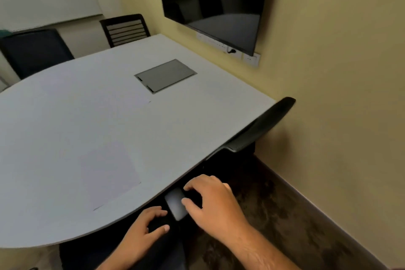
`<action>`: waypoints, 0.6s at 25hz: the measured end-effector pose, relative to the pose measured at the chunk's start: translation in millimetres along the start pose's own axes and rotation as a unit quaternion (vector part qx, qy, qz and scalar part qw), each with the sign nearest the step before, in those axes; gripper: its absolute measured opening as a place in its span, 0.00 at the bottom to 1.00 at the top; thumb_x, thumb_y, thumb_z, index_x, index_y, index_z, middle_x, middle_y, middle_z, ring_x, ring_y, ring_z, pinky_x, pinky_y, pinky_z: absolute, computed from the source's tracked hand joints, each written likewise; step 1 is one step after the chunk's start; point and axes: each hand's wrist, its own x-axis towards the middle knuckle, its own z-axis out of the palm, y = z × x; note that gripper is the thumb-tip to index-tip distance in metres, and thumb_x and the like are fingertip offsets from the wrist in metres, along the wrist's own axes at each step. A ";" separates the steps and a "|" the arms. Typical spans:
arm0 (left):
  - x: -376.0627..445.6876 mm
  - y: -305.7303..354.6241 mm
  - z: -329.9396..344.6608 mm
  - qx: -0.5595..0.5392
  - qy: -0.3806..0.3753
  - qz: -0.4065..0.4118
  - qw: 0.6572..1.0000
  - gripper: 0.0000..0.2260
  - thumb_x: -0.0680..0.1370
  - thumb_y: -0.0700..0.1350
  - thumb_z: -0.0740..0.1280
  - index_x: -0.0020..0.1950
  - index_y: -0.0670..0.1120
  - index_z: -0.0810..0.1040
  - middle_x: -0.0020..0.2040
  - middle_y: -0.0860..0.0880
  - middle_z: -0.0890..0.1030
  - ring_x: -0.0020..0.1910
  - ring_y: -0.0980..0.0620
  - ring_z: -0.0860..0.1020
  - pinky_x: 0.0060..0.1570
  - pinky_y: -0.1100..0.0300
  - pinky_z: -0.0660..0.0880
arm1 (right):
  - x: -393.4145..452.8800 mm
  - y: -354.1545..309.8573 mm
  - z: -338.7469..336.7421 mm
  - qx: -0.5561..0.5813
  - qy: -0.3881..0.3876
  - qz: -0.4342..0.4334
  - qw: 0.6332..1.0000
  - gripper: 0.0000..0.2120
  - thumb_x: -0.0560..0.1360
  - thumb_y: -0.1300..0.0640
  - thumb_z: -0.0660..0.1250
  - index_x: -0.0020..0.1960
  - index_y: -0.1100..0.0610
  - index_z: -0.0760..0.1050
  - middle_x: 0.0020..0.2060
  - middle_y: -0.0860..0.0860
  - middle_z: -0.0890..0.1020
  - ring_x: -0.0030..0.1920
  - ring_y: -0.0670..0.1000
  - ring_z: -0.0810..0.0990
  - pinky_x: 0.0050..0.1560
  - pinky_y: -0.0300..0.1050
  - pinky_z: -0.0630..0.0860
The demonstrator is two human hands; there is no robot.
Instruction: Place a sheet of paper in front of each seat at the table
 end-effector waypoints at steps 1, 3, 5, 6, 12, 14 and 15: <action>4.2 5.9 5.3 -0.006 0.013 -0.006 1.000 0.16 0.75 0.46 0.78 0.60 0.58 0.82 0.69 0.60 0.74 0.68 0.61 0.73 0.59 0.63 0.72 | 18.7 9.9 -3.1 0.004 -0.007 -0.005 1.000 0.16 0.75 0.37 0.62 0.59 0.41 0.76 0.54 0.35 0.79 0.58 0.39 0.74 0.59 0.45 0.72; 14.9 15.5 12.0 -0.018 0.046 -0.022 0.999 0.16 0.75 0.47 0.79 0.60 0.58 0.82 0.69 0.61 0.73 0.68 0.63 0.72 0.58 0.71 0.69 | 57.6 30.1 -6.8 0.029 -0.033 -0.011 0.999 0.14 0.76 0.37 0.63 0.58 0.40 0.77 0.53 0.34 0.78 0.57 0.38 0.74 0.60 0.43 0.74; 24.0 21.9 13.8 -0.024 0.058 -0.048 0.997 0.17 0.74 0.48 0.79 0.61 0.59 0.80 0.69 0.61 0.72 0.69 0.65 0.70 0.61 0.73 0.67 | 93.9 52.9 -7.6 0.052 -0.064 -0.017 0.996 0.13 0.77 0.38 0.65 0.58 0.40 0.77 0.52 0.32 0.77 0.57 0.38 0.74 0.61 0.42 0.75; 26.8 23.9 13.3 -0.023 0.057 -0.066 0.996 0.18 0.74 0.49 0.79 0.61 0.59 0.80 0.69 0.60 0.71 0.70 0.65 0.69 0.64 0.70 0.66 | 109.8 63.1 -8.3 0.057 -0.078 -0.023 0.995 0.12 0.77 0.39 0.66 0.59 0.40 0.77 0.53 0.32 0.77 0.57 0.37 0.74 0.60 0.41 0.75; 36.2 50.1 16.2 -0.101 0.194 -0.164 0.962 0.20 0.71 0.45 0.81 0.61 0.57 0.82 0.65 0.55 0.79 0.69 0.59 0.74 0.75 0.59 0.65 | 215.6 102.8 -31.4 0.064 -0.149 -0.090 0.983 0.13 0.77 0.40 0.67 0.60 0.39 0.77 0.55 0.33 0.78 0.53 0.37 0.77 0.53 0.35 0.73; 40.7 55.7 19.2 -0.120 0.213 -0.194 0.950 0.18 0.72 0.45 0.81 0.60 0.55 0.83 0.64 0.56 0.79 0.67 0.60 0.75 0.72 0.60 0.66 | 245.2 104.9 -35.3 0.066 -0.166 -0.095 0.979 0.12 0.77 0.41 0.69 0.59 0.40 0.78 0.55 0.35 0.79 0.52 0.36 0.77 0.50 0.34 0.73; 44.2 60.3 21.0 -0.132 0.222 -0.199 0.945 0.18 0.72 0.46 0.81 0.60 0.55 0.83 0.64 0.57 0.80 0.66 0.60 0.75 0.70 0.61 0.66 | 258.4 105.8 -36.1 0.068 -0.171 -0.096 0.978 0.12 0.77 0.42 0.69 0.59 0.41 0.78 0.55 0.35 0.79 0.51 0.36 0.77 0.49 0.34 0.73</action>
